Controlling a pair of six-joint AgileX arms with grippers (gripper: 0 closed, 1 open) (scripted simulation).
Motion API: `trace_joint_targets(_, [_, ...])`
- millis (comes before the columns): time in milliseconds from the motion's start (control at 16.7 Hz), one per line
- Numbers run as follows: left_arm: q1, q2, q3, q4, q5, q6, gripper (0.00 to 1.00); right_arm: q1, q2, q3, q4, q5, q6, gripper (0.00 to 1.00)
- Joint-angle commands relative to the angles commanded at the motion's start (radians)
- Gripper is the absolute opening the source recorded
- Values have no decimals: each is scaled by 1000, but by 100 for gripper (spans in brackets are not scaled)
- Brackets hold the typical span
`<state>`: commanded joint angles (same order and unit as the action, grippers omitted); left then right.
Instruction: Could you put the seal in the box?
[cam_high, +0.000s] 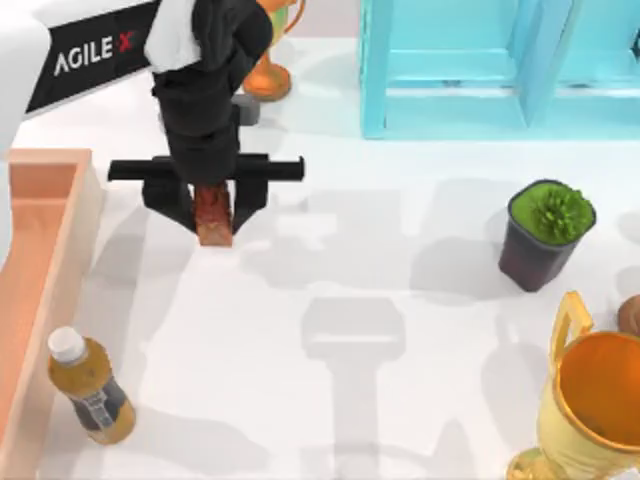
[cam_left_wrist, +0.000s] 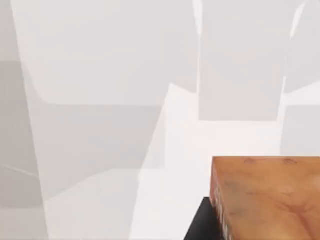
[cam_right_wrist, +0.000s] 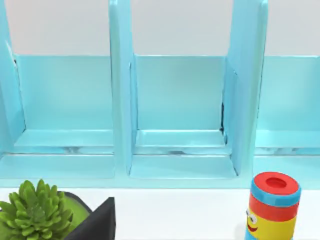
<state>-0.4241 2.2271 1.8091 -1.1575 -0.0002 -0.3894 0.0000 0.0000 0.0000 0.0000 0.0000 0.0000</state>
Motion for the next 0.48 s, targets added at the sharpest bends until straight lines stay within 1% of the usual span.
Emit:
trace_joint_targets(120, [1,-19,74,-101,1,-2,0,0,0,0,0,0,0,100])
trace_joint_targets(240, [2,-36,130,-166,2,-3,0,0,0,0,0,0,0,100])
trace_joint_targets(480, [2,-44,151,-188,4,-4,0,0,0,0,0,0,0,100])
